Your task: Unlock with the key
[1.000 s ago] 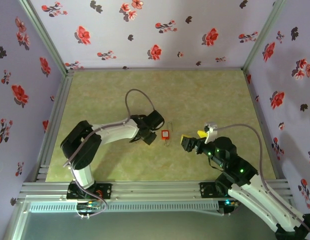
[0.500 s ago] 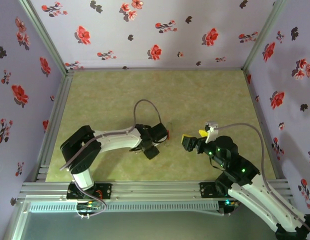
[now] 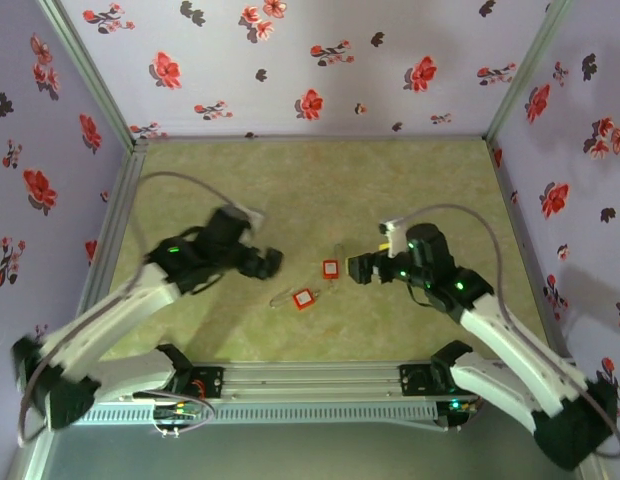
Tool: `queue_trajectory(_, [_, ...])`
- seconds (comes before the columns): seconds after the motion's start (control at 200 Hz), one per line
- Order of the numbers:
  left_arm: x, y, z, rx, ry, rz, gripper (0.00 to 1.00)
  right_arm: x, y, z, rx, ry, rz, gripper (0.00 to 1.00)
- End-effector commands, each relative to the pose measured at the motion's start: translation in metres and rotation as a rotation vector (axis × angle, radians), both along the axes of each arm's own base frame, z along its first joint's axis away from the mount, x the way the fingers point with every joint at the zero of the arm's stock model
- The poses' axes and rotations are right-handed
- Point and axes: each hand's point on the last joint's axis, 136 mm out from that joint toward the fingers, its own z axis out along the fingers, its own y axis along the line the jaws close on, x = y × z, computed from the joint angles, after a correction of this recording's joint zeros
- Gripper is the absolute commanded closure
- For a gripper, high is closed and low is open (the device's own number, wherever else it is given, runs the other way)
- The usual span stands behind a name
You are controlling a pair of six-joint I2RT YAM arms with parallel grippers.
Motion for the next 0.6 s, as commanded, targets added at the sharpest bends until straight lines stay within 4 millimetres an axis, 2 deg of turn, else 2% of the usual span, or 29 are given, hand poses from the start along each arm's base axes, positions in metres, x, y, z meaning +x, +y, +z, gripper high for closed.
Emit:
queue_trajectory(0.0, [-0.004, 0.026, 0.043, -0.228, -0.053, 0.148, 0.0, -0.033, 0.045, -0.017, -0.158, -0.056, 0.456, 0.01])
queue_trajectory(0.07, [-0.005, 0.036, 0.07, -0.27, -0.116, 0.163, 0.0, -0.055, 0.062, -0.045, -0.306, -0.06, 0.713, 0.01])
queue_trajectory(0.11, [-0.006, 0.039, 0.081, -0.267, -0.136, 0.161, 0.0, -0.062, 0.068, -0.057, -0.373, -0.068, 0.829, 0.01])
queue_trajectory(0.24, [-0.005, 0.047, 0.096, -0.211, -0.165, 0.156, 0.0, -0.064, 0.082, -0.097, -0.549, -0.047, 1.073, 0.04])
queue_trajectory(0.345, [-0.003, 0.05, 0.1, -0.18, -0.187, 0.153, 0.0, -0.057, 0.094, -0.112, -0.62, -0.066, 1.176, 0.05])
queue_trajectory(0.46, [-0.002, 0.053, 0.1, -0.167, -0.2, 0.157, 0.0, -0.05, 0.112, -0.119, -0.61, -0.125, 1.23, 0.04])
queue_trajectory(0.595, [-0.001, 0.055, 0.097, -0.155, -0.202, 0.163, 0.0, -0.042, 0.118, -0.137, -0.661, -0.131, 1.275, 0.05])
